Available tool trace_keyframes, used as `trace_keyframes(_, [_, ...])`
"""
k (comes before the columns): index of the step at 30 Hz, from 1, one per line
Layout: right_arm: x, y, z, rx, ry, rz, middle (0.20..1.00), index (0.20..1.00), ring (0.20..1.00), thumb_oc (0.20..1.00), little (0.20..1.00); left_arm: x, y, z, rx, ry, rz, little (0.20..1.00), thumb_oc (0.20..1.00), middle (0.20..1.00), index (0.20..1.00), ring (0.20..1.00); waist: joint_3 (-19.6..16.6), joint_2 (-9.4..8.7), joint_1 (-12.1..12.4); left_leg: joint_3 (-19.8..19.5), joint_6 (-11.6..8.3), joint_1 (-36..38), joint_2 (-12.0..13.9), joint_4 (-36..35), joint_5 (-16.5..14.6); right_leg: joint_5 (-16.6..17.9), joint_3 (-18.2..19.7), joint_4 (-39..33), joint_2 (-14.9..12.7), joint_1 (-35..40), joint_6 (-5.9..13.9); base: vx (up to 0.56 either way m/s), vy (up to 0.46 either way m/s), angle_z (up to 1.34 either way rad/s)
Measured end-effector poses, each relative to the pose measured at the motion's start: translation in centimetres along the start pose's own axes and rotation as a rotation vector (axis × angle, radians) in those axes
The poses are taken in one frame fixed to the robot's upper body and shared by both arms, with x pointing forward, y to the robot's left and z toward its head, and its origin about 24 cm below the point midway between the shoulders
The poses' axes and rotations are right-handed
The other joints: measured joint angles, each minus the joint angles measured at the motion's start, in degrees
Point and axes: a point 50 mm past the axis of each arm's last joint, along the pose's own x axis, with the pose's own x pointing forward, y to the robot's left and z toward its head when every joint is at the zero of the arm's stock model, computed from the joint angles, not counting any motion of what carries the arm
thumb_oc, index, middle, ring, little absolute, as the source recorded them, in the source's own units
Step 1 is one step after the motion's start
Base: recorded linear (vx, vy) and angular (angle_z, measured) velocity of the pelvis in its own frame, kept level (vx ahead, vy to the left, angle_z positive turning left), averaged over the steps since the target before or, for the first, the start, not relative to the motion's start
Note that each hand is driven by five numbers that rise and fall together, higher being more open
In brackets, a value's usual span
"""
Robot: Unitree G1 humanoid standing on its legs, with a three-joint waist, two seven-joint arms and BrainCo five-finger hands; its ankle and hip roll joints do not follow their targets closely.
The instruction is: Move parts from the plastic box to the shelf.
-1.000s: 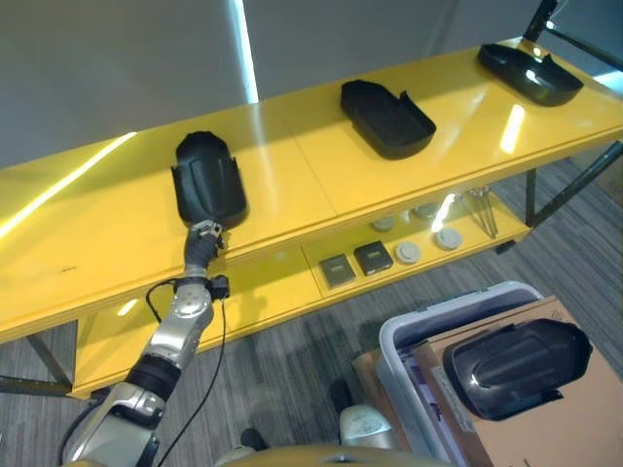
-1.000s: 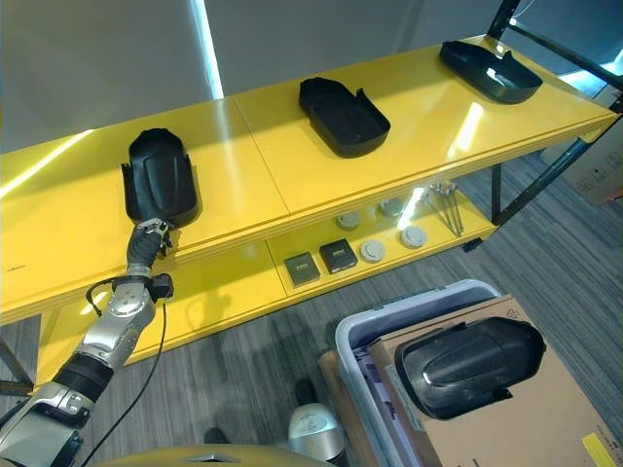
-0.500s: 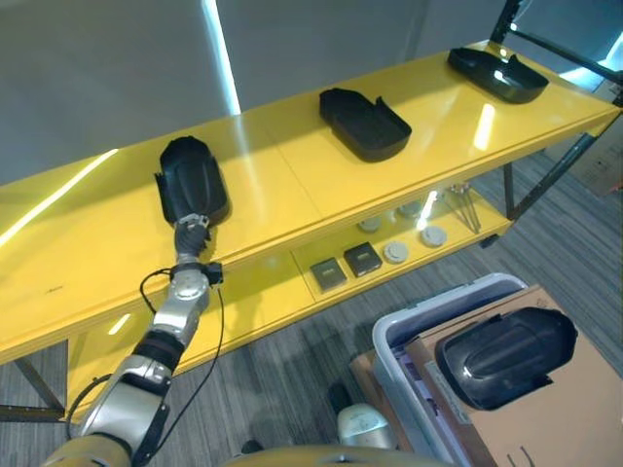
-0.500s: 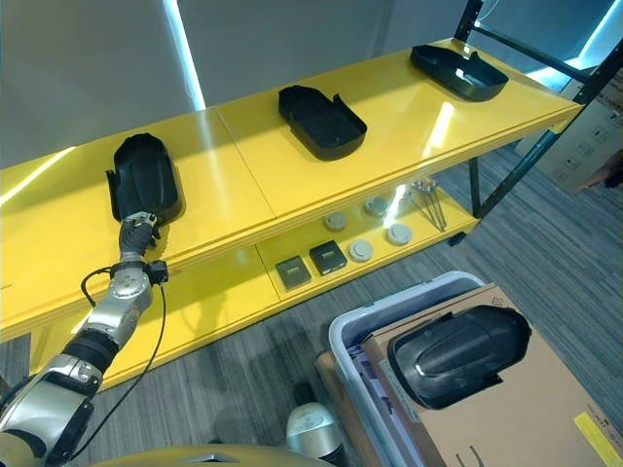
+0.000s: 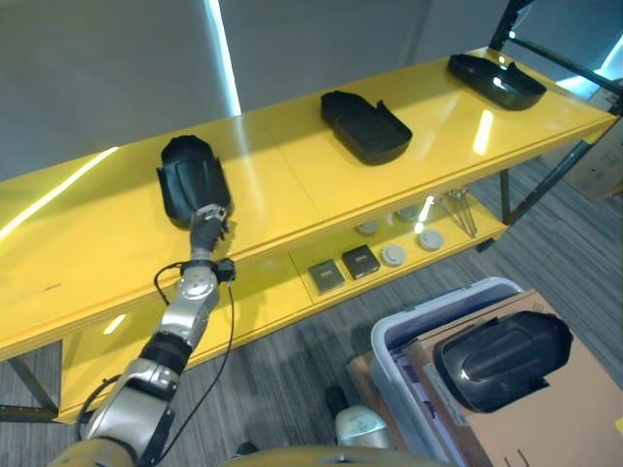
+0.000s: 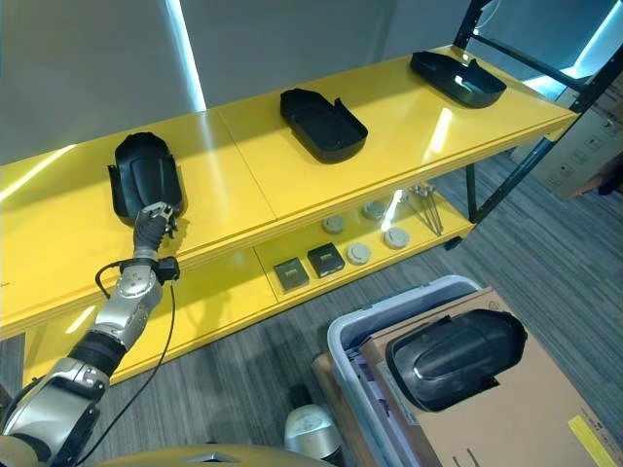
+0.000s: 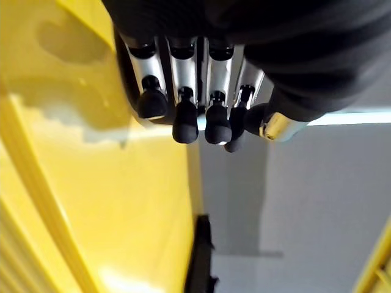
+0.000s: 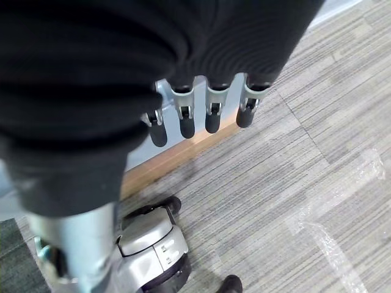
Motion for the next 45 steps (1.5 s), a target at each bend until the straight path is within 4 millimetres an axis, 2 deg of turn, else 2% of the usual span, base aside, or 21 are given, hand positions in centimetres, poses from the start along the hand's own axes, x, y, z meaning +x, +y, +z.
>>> trace_keyframes(1, [0.0, 0.0, 0.1, 0.0, -0.005, 0.001, 1.0, 1.0, 1.0, 1.0, 1.0, -0.5, -0.7, 0.6, -0.033, -0.027, -0.05, 1.0, 1.0, 1.0, 1.0, 1.0, -0.09, 0.14, 0.43, -0.11, 0.01, -0.08, -0.03, 0.0, -0.01, 0.0, -0.09, 0.0, -0.05, -0.01, 0.0, -0.05, 0.044, 0.02])
trace_keyframes(6, [0.0, 0.0, 0.2, 0.002, -0.011, 0.0, 1.0, 1.0, 1.0, 1.0, 1.0, -3.0, -2.1, 2.9, -0.179, -0.114, -0.2, 1.0, 1.0, 1.0, 1.0, 1.0, -0.59, 0.98, 2.53, -0.51, 0.07, -0.22, -0.1, -0.09, 0.05, 0.0, -0.51, -0.03, -0.14, 0.09, 0.0, -0.1, 0.022, 0.04])
trace_keyframes(9, [0.0, 0.0, 0.2, 0.001, -0.02, -0.001, 1.0, 1.0, 1.0, 1.0, 1.0, -4.6, -1.7, 3.9, -0.252, -0.147, -0.246, 1.0, 1.0, 1.0, 1.0, 1.0, -1.18, 1.92, 4.21, -1.07, 0.13, -0.59, -0.12, -0.33, 0.04, -0.08, -1.19, -0.31, -0.31, 0.12, 0.07, -0.08, 0.029, 0.12])
trace_keyframes(13, [0.0, -0.1, 0.6, 0.052, -0.072, -0.006, 1.0, 1.0, 1.0, 1.0, 1.0, -6.3, -0.3, 3.3, -0.278, -0.123, -0.26, 1.0, 1.0, 1.0, 1.0, 1.0, -2.0, 2.86, 6.91, -2.82, 0.55, -1.09, -0.56, -0.34, 0.34, -0.53, -2.21, -0.38, -0.89, 0.53, 0.58, -0.1, 0.013, 0.23])
trace_keyframes(16, [-0.5, 0.7, 4.4, 0.122, -0.28, 0.035, 1.0, 1.0, 1.0, 1.0, 1.0, -7.2, 1.2, 3.6, -0.259, -0.136, -0.254, 1.0, 1.0, 1.0, 1.0, 1.0, -2.0, 2.15, 7.99, -3.77, 0.77, -1.78, -0.83, 1.52, 0.09, -0.74, -1.73, -0.38, -0.84, 0.22, 0.24, -0.15, 0.046, -0.05])
trace_keyframes(18, [-3.1, 1.3, 10.3, 0.154, -0.562, 0.082, 1.0, 1.0, 1.0, 1.0, 1.0, -8.1, 2.3, 4.2, -0.245, -0.161, -0.244, 1.0, 1.0, 1.0, 1.0, 1.0, -1.7, 0.7, 9.19, -11.64, 1.17, -3.81, -1.66, 7.01, -2.01, 0.1, 2.3, -0.35, -0.91, -0.94, -0.36, -0.2, 0.116, -0.77])
trace_keyframes(20, [-8.4, 1.6, 17.3, 0.14, -0.904, 0.153, 1.0, 1.0, 1.0, 1.0, 1.0, -9.1, 3.6, 4.7, -0.237, -0.183, -0.205, 1.0, 1.0, 1.0, 1.0, 1.0, -1.89, -0.71, 11.31, -25.75, 4.39, -6.39, -4.71, 11.07, -6.16, 1.32, 9.24, -0.06, -1.81, -3.43, -0.48, -0.25, 0.21, -1.38])
trace_keyframes(21, [-10.6, 1.5, 19.5, 0.138, -1.009, 0.174, 1.0, 1.0, 1.0, 1.0, 1.0, -9.2, 3.9, 4.9, -0.237, -0.196, -0.202, 1.0, 1.0, 1.0, 1.0, 1.0, -1.98, -0.95, 11.18, -28.05, 4.34, -7.37, -5.56, 12.21, -7.38, 1.95, 10.83, -0.06, -1.81, -4.27, 0.16, -0.32, 0.299, -1.56])
trace_keyframes(22, [-16.7, 1.1, 22.9, 0.121, -1.256, 0.241, 1.0, 1.0, 1.0, 1.0, 1.0, -9.2, 4.7, 5.5, -0.23, -0.226, -0.192, 1.0, 1.0, 1.0, 1.0, 1.0, -1.83, -1.53, 11.76, -31.18, 5.55, -8.43, -8.71, 14.58, -10.67, 3.63, 14.71, 0.0, -1.79, -6.48, 2.1, -0.23, 0.223, -1.28])
trace_keyframes(24, [-18.9, 0.6, 24.2, 0.151, -1.353, 0.287, 1.0, 1.0, 1.0, 1.0, 1.0, -8.8, 5.5, 5.8, -0.211, -0.231, -0.174, 1.0, 1.0, 1.0, 1.0, 1.0, -3.0, -5.19, 10.82, -27.82, 5.62, -9.27, -10.14, 15.55, -10.33, 2.42, 15.42, -0.14, -3.5, -8.0, 3.3, -0.29, 0.275, -0.89])
trace_keyframes(27, [-19.2, -0.2, 24.4, 0.177, -1.343, 0.303, 1.0, 1.0, 1.0, 1.0, 1.0, -8.1, 5.2, 6.3, -0.193, -0.24, -0.206, 1.0, 1.0, 1.0, 1.0, 1.0, -2.86, -8.14, 9.65, -25.03, 7.15, -11.6, -11.61, 20.11, -11.16, -2.75, 15.48, 0.2, -5.06, -9.75, 5.63, -0.27, 0.226, -0.5])
trace_keyframes(28, [-19.5, -0.6, 24.4, 0.21, -1.355, 0.315, 1.0, 1.0, 1.0, 1.0, 1.0, -7.7, 5.0, 6.3, -0.194, -0.234, -0.221, 1.0, 1.0, 1.0, 1.0, 1.0, -1.95, -7.5, 8.91, -21.98, 8.32, -13.35, -10.78, 22.06, -11.56, -4.83, 13.52, 1.74, -6.08, -11.81, 5.68, -0.27, 0.212, -0.81])
trace_keyframes(30, [-20.1, -0.5, 24.4, 0.222, -1.376, 0.33, 1.0, 1.0, 1.0, 1.0, 1.0, -7.5, 4.9, 5.9, -0.198, -0.217, -0.219, 1.0, 1.0, 1.0, 1.0, 1.0, -1.46, -6.85, 8.31, -19.73, 9.5, -13.32, -10.48, 22.3, -11.36, -4.76, 10.55, 2.34, -6.11, -11.95, 5.97, -0.27, 0.185, -0.9])
trace_keyframes(31, [-21.7, -0.6, 24.5, 0.249, -1.472, 0.299, 1.0, 1.0, 1.0, 1.0, 1.0, -7.4, 4.4, 5.8, -0.203, -0.209, -0.236, 1.0, 1.0, 1.0, 1.0, 1.0, -0.86, -6.05, 7.92, -15.83, 10.7, -12.88, -10.52, 21.42, -10.58, -5.51, 5.85, 3.6, -6.88, -12.09, 6.04, -0.27, 0.148, -1.0])
trace_keyframes(33, [-23.8, -1.1, 24.7, 0.251, -1.582, 0.239, 1.0, 1.0, 1.0, 1.0, 1.0, -7.2, 3.8, 5.7, -0.219, -0.199, -0.249, 1.0, 1.0, 1.0, 1.0, 1.0, 0.53, -4.09, 7.82, -12.84, 11.9, -12.93, -10.31, 20.65, -9.74, -5.56, 0.47, 4.44, -8.13, -11.48, 6.03, -0.29, 0.12, -0.99])
trace_keyframes(35, [-25.9, -1.3, 24.9, 0.235, -1.695, 0.168, 1.0, 1.0, 1.0, 1.0, 1.0, -7.2, 3.4, 5.4, -0.242, -0.188, -0.25, 1.0, 1.0, 1.0, 1.0, 1.0, 2.48, -1.77, 8.36, -6.55, 13.13, -11.46, -9.46, 16.08, -6.77, -5.36, -9.73, 10.12, -10.58, -11.99, 6.26, -0.36, 0.093, -1.37])
trace_keyframes(37, [-26.1, -1.2, 25.1, 0.227, -1.715, 0.147, 1.0, 1.0, 1.0, 1.0, 1.0, -7.2, 3.4, 5.5, -0.241, -0.189, -0.253, 1.0, 1.0, 1.0, 1.0, 1.0, 3.0, -0.93, 9.1, -4.18, 13.25, -10.7, -9.3, 13.08, -5.2, -5.4, -11.49, 16.39, -11.96, -13.45, 6.41, -0.25, 0.021, -0.93])
trace_keyframes(39, [-25.5, -1.4, 25.0, 0.235, -1.69, 0.094, 1.0, 1.0, 1.0, 1.0, 1.0, -6.8, 3.1, 6.3, -0.248, -0.216, -0.271, 1.0, 1.0, 1.0, 1.0, 1.0, 3.26, -0.43, 9.53, -2.38, 11.96, -11.3, -8.52, 9.1, -2.88, -6.19, -11.23, 26.15, -12.75, -12.61, 6.64, -0.2, -0.05, -0.84])
trace_keyframes(42, [-25.5, -1.5, 24.9, 0.255, -1.694, 0.078, 1.0, 1.0, 1.0, 1.0, 1.0, -6.6, 3.2, 6.7, -0.242, -0.224, -0.278, 1.0, 1.0, 1.0, 1.0, 1.0, 3.24, -0.18, 10.43, -1.22, 10.77, -13.06, -5.98, 9.17, -2.78, -9.43, -13.84, 29.2, -12.99, -9.53, 5.62, -0.13, -0.183, -0.65])
trace_keyframes(44, [-24.8, -1.3, 24.9, 0.297, -1.674, 0.072, 1.0, 1.0, 1.0, 1.0, 1.0, -6.5, 3.3, 7.0, -0.222, -0.226, -0.285, 1.0, 1.0, 1.0, 1.0, 1.0, 2.56, -1.78, 13.01, -0.04, 7.48, -13.26, -3.08, 8.79, -1.83, -12.67, -19.82, 25.7, -13.5, -4.3, 2.28, -0.09, -0.3, -1.02])
trace_keyframes(45, [-24.7, -0.8, 25.0, 0.314, -1.673, 0.09, 1.0, 1.0, 1.0, 1.0, 1.0, -6.5, 3.7, 7.0, -0.2, -0.223, -0.279, 1.0, 1.0, 1.0, 1.0, 1.0, 1.96, -3.46, 14.53, 0.41, 5.9, -13.41, -3.32, 9.35, -1.64, -13.06, -22.07, 20.93, -14.34, -3.19, 3.52, -0.02, -0.423, -1.34])
